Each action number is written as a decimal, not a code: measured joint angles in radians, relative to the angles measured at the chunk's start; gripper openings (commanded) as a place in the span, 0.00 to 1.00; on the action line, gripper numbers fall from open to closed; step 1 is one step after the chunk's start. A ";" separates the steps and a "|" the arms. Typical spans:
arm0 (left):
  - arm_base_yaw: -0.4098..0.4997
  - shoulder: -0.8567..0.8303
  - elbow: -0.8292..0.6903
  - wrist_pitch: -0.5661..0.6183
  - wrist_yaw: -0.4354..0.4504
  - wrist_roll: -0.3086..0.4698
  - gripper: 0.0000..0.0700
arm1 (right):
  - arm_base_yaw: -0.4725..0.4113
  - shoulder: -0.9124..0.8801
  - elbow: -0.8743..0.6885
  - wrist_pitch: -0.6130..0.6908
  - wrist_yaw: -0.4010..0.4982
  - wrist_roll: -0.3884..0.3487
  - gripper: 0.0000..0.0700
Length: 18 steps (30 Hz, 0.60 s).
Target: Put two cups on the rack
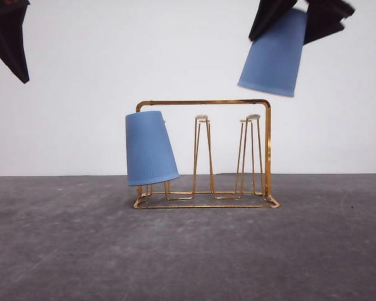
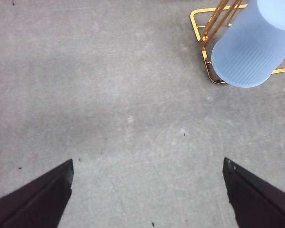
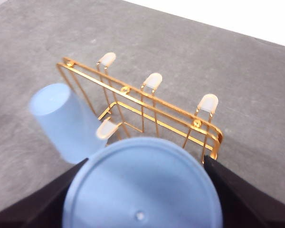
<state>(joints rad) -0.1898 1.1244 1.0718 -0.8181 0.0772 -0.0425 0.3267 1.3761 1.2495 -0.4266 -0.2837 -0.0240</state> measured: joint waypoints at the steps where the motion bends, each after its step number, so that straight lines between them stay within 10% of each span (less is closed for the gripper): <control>1: 0.000 0.000 0.000 0.000 0.000 0.000 0.83 | 0.000 0.019 0.000 0.017 0.007 -0.001 0.51; 10: 0.000 0.000 0.000 0.001 0.000 0.000 0.83 | 0.000 0.225 0.000 0.095 0.049 -0.006 0.52; 18: 0.000 0.000 0.000 0.015 0.000 0.000 0.83 | 0.000 0.329 0.000 0.115 0.049 -0.006 0.72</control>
<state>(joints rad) -0.1898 1.1244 1.0718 -0.8030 0.0772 -0.0425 0.3267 1.7046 1.2495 -0.3114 -0.2349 -0.0296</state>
